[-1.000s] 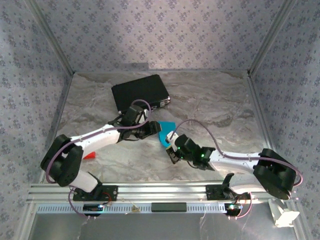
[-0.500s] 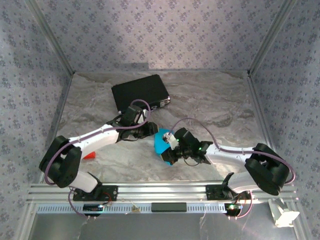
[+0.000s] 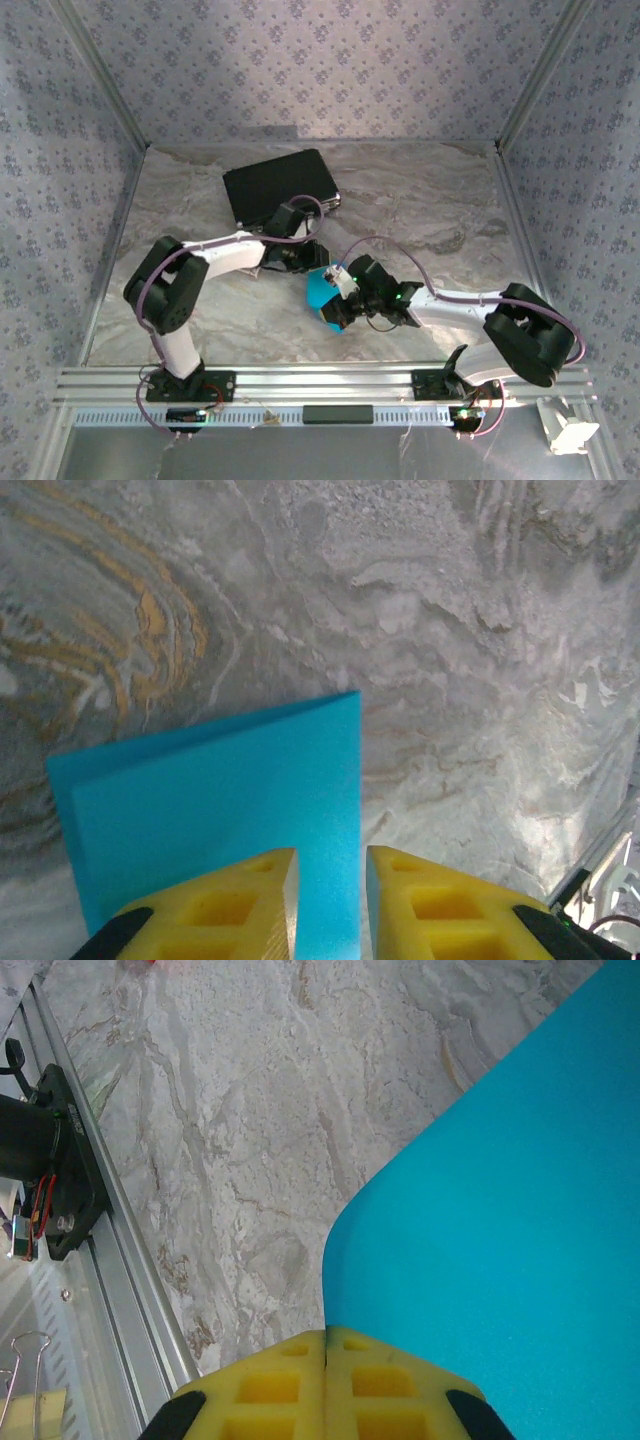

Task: Fold a paper plane with a square sheet of paper (pick it up from the middle)
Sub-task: Third fold the triangle at the center of the table.

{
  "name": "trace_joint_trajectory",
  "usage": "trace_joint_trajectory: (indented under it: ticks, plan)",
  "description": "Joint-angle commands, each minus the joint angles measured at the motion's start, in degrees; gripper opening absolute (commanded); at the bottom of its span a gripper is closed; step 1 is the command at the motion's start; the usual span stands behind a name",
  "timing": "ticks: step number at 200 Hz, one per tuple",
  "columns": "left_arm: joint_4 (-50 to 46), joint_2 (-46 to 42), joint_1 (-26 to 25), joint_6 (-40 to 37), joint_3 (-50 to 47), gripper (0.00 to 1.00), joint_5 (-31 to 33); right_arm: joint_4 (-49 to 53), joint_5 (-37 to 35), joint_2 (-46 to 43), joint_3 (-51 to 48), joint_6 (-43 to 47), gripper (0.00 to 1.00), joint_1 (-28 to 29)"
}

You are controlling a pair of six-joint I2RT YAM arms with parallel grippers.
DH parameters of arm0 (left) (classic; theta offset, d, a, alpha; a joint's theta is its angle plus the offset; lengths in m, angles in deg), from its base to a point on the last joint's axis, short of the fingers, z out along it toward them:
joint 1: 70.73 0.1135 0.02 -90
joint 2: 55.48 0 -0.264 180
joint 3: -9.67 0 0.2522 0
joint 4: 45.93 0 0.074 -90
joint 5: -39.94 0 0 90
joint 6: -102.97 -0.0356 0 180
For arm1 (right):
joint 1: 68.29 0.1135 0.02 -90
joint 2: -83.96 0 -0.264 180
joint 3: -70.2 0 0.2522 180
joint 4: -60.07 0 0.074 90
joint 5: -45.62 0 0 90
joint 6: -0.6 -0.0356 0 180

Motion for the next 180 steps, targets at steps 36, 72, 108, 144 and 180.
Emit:
trace_joint_trajectory:
  ticks: [36, 72, 108, 144, 180]
  plan:
    - [-2.0, 7.2, -0.2, -2.7, 2.2, 0.20, -1.5, 0.0, 0.6, 0.9, -0.4, -0.2, 0.00, -1.1]
    - [-2.4, 8.3, -0.2, -3.0, 1.0, 0.20, -0.8, 3.3, -3.8, 1.6, 0.4, 0.0, 0.00, -2.2]
    - [-2.6, 8.4, -0.2, -3.1, 0.6, 0.19, -0.4, 6.1, -6.3, 2.5, 1.5, 0.7, 0.00, -4.0]
    - [-2.7, 7.9, -0.2, -2.9, 0.5, 0.19, -0.2, 8.5, -8.4, 3.2, 2.8, 1.3, 0.00, -5.1]
    - [-2.7, 7.6, -0.3, -2.8, 0.7, 0.19, -0.2, 9.4, -10.1, 4.5, 3.7, 0.9, 0.00, -5.1]
